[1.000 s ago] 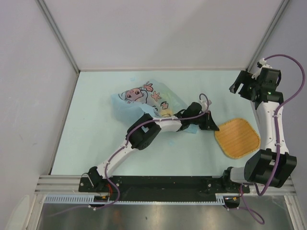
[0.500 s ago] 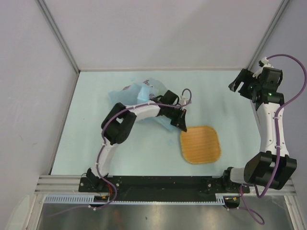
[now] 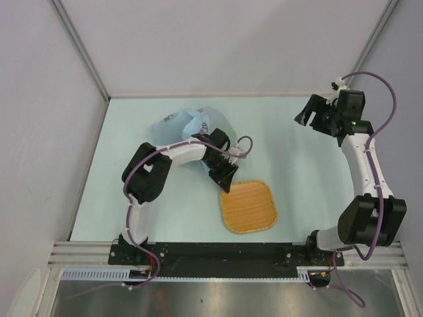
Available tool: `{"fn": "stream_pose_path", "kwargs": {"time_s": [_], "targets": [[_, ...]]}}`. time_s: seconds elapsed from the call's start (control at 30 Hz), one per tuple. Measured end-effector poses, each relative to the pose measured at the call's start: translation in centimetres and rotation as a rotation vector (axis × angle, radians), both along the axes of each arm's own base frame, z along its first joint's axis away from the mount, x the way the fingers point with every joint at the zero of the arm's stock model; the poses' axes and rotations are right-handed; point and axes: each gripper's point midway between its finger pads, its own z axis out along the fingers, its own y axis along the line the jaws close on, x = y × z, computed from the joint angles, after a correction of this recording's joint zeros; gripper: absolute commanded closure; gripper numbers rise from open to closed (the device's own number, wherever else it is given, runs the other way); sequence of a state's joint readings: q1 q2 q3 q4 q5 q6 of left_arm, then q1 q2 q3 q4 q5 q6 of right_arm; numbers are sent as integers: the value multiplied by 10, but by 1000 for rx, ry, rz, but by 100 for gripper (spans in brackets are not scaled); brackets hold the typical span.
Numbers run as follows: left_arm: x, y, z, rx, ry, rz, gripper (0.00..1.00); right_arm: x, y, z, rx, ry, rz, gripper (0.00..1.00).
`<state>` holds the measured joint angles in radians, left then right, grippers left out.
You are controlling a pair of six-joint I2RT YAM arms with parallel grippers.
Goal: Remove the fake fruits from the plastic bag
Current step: Move the plate to the center of the board, then adjust the plastic bag at the center of the board.
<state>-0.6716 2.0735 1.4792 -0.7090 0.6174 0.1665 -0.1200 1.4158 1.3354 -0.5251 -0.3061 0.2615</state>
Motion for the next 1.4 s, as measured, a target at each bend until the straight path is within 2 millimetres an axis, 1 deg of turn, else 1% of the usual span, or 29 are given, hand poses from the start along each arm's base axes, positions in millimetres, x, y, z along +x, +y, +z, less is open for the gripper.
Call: {"fn": "stream_pose_path", "kwargs": {"time_s": [0.07,0.1,0.13,0.17,0.2,0.23,0.27,0.33,0.4,0.47,0.53,0.6,0.63,0.67,0.7,0.73,0.8,0.83,0.87,0.9,0.93,0.97,1.03,1.07,1.13,1.2,1.27,1.37,1.4], "targets": [[-8,10,-9,29,3,-19,43,2,9,-5,3,11,24,15],[-10,11,-6,20,7,-30,41,3,13,-8,5,17,38,15],[-8,12,-3,17,-15,-41,38,4,17,-10,6,22,48,15],[-7,11,1,9,-31,-54,32,6,20,-14,8,31,57,15],[-4,10,6,2,-45,-65,30,7,21,-17,10,38,62,15],[0,7,13,-12,-65,-80,25,10,22,-19,11,46,66,15],[4,3,21,-28,-82,-90,24,14,23,-21,12,49,69,15],[16,-9,44,-79,-134,-114,23,21,23,-22,14,45,72,15],[31,-22,79,-139,-221,-137,23,27,25,-22,15,42,76,15],[45,-32,122,-209,-330,-161,22,34,27,-19,19,33,82,15],[55,-40,174,-306,-431,-173,20,42,32,-13,19,15,96,15],[65,-41,226,-390,-523,-151,17,48,42,-7,20,-3,121,16],[71,-38,252,-427,-565,-125,11,51,49,-3,20,-13,140,15],[77,-32,277,-461,-611,-91,9,52,58,1,20,-23,164,14],[82,-18,304,-484,-675,-49,7,53,70,5,19,-35,191,14],[84,-8,316,-481,-710,-19,6,53,80,9,19,-44,219,13],[86,26,341,-436,-808,79,6,50,113,16,23,-65,298,12],[85,41,350,-410,-850,122,7,47,131,19,23,-74,344,12],[81,55,353,-381,-876,159,8,42,148,21,24,-82,391,12],[76,64,354,-359,-884,185,8,38,160,22,26,-86,426,12],[69,74,351,-334,-891,217,8,31,177,22,26,-87,471,12],[62,84,342,-301,-883,245,8,22,190,20,22,-79,518,12],[51,102,317,-228,-841,297,6,9,209,17,20,-72,582,10],[47,108,304,-199,-818,313,6,2,213,15,15,-67,607,8],[38,121,269,-121,-738,346,5,-14,219,8,-5,-52,662,0],[36,127,245,-69,-678,375,3,-30,222,1,-51,-43,725,0],[38,128,232,-36,-638,401,1,-44,233,-2,-96,-48,791,0],[50,124,221,-13,-607,446,1,-73,259,-11,-194,-61,924,0],[54,123,218,-9,-599,457,2,-79,265,-14,-214,-60,953,0]]}}
